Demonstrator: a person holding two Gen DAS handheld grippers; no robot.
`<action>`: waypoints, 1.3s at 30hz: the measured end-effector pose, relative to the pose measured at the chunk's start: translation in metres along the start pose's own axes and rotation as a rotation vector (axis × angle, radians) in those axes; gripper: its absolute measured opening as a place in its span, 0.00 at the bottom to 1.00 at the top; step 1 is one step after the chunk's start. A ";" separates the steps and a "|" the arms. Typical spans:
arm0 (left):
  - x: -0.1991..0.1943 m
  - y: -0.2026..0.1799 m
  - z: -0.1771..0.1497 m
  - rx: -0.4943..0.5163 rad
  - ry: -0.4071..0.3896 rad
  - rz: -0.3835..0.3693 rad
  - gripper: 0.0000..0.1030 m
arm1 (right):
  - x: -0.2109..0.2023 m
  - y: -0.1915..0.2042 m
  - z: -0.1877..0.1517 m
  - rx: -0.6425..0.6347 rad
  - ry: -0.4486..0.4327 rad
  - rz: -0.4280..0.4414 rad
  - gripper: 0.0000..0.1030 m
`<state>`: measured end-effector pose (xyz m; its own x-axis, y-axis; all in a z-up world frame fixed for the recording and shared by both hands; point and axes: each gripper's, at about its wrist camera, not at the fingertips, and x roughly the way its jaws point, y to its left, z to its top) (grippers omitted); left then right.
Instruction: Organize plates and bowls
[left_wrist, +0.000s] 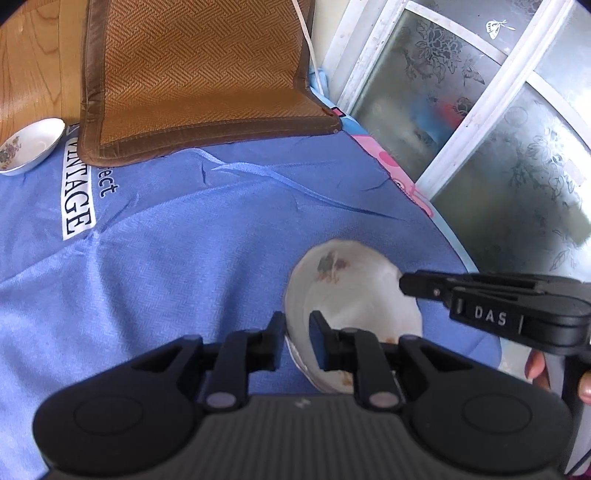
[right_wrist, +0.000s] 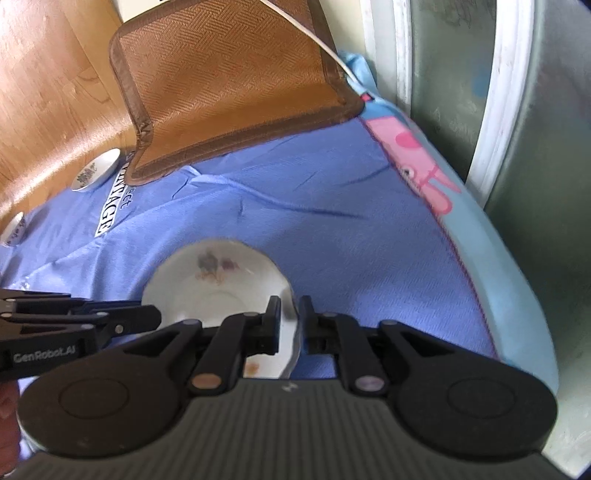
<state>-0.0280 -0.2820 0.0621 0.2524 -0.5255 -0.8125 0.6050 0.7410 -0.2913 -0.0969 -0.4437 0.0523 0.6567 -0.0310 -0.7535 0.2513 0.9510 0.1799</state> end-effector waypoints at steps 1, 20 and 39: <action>-0.001 0.000 0.000 0.002 -0.004 -0.005 0.16 | -0.001 0.001 0.001 -0.006 -0.010 -0.003 0.15; -0.040 0.110 -0.012 -0.083 -0.068 0.116 0.18 | 0.008 0.060 0.031 -0.056 -0.032 0.102 0.17; -0.057 0.270 0.005 -0.220 -0.309 0.438 0.20 | 0.121 0.225 0.104 -0.014 0.041 0.286 0.22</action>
<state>0.1248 -0.0545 0.0326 0.6724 -0.2236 -0.7056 0.2320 0.9689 -0.0859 0.1131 -0.2652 0.0668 0.6700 0.2516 -0.6984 0.0500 0.9234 0.3806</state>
